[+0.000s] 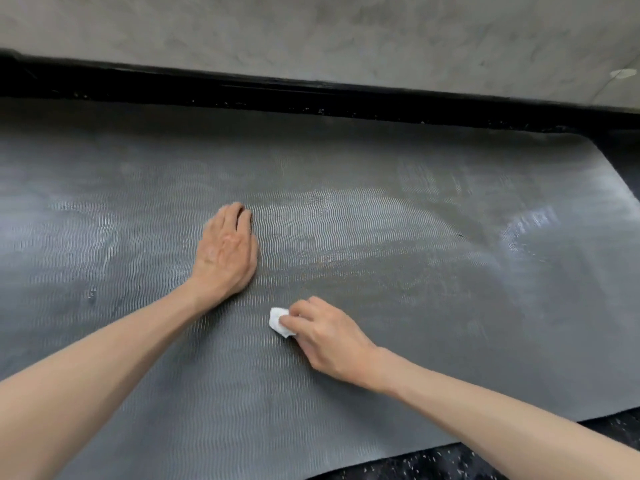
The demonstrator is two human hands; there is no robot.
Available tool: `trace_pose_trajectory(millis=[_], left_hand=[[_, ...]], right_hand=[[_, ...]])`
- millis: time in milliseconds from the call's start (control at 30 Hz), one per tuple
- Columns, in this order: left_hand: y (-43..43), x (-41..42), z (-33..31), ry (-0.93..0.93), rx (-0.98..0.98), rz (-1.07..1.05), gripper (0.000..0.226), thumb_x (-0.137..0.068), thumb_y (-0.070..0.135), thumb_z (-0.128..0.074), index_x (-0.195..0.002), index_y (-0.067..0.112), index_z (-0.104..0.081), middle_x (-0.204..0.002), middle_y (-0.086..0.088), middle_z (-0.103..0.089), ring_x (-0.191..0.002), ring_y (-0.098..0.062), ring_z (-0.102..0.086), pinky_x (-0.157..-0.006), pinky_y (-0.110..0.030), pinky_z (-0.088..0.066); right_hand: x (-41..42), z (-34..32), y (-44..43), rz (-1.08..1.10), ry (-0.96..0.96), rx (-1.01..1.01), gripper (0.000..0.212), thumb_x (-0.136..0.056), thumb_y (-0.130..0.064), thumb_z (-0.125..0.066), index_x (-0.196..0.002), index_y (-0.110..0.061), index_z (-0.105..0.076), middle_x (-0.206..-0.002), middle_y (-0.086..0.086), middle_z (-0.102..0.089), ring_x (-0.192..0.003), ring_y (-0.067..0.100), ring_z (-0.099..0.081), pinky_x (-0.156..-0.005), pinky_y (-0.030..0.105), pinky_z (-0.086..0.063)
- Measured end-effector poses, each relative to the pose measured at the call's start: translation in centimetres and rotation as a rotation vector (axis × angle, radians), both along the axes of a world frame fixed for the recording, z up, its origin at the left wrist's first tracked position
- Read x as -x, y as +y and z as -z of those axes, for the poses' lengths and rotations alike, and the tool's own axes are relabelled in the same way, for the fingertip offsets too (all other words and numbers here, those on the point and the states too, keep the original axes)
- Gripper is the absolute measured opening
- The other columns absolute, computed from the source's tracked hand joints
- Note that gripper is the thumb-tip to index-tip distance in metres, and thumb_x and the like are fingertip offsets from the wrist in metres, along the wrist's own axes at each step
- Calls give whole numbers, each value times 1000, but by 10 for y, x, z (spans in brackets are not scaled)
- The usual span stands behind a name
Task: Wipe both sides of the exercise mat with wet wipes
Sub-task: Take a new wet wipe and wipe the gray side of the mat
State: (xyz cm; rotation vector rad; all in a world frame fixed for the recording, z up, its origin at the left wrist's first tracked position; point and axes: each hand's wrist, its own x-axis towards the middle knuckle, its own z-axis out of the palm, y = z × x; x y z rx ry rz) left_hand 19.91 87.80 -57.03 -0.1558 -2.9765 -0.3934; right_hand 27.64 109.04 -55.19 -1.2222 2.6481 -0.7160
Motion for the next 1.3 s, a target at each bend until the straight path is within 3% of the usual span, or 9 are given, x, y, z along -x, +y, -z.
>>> trace_pose_trajectory(millis=[233, 433, 567, 733, 833, 1000, 1100, 1200, 1300], left_hand=[[-1, -4, 15, -4, -88, -15, 41, -97, 17, -42, -132, -4, -45, -136, -21, -44, -127, -35, -41, -110, -46, -34], [-2, -6, 10, -32, -124, -34, 40, -97, 13, -48, -133, -3, -45, -138, -17, -42, -129, -31, -38, -114, -39, -27], [-1, -5, 7, -62, -125, -62, 45, -97, 22, -39, -134, -1, -46, -140, -15, -42, -131, -28, -36, -115, -38, -25], [2, -5, 7, -86, -85, -189, 50, -91, 36, -35, -132, 13, -52, -143, -8, -44, -138, -37, -31, -114, -56, -17], [1, -2, 8, -101, -75, -222, 51, -87, 41, -35, -128, 17, -54, -141, -13, -44, -137, -40, -31, -112, -57, -23], [-8, 7, 5, -67, -45, -227, 44, -85, 45, -39, -120, 26, -57, -133, -4, -50, -122, -29, -42, -101, -48, -34], [-11, 15, 7, -30, -8, -250, 36, -89, 39, -37, -117, 28, -57, -128, 0, -51, -113, -25, -46, -92, -42, -34], [-9, 14, 14, 1, -11, -264, 33, -91, 35, -38, -116, 27, -56, -127, 0, -48, -116, -24, -44, -94, -41, -33], [-10, 14, 15, -9, -48, -310, 38, -89, 37, -40, -119, 21, -57, -131, -7, -48, -120, -28, -43, -98, -46, -37]], right_hand=[[106, 0, -27, 245, 95, 24, 14, -82, 7, -60, -92, 3, -70, -84, 16, -62, -72, 34, -57, -54, 41, -50], [75, 4, -8, 14, 94, 14, 22, -80, 6, -58, -97, -4, -67, -91, 13, -60, -75, 30, -50, -58, 37, -44], [140, 5, -32, 130, 134, -8, 23, -78, 9, -59, -95, -2, -70, -85, 14, -60, -74, 33, -55, -51, 39, -48], [129, 4, -31, 77, 161, -6, 25, -74, 13, -62, -93, -1, -69, -86, 15, -59, -74, 32, -53, -55, 35, -42], [130, 4, -29, -10, 145, -12, 27, -74, 9, -57, -95, -3, -69, -88, 13, -60, -78, 32, -54, -57, 35, -45], [209, 6, -65, 240, 198, -42, 24, -79, 7, -61, -93, -8, -74, -85, 10, -60, -74, 33, -52, -58, 42, -48], [191, 11, -62, 180, 251, -11, 29, -76, 9, -56, -92, -9, -71, -85, 10, -60, -71, 29, -50, -58, 34, -44], [187, 16, -52, 66, 269, 30, 35, -72, 6, -49, -94, -9, -72, -85, 10, -63, -70, 28, -51, -55, 29, -41], [250, 15, -70, 199, 255, 4, 29, -76, 9, -57, -92, -8, -75, -80, 11, -62, -68, 28, -49, -57, 34, -42]])
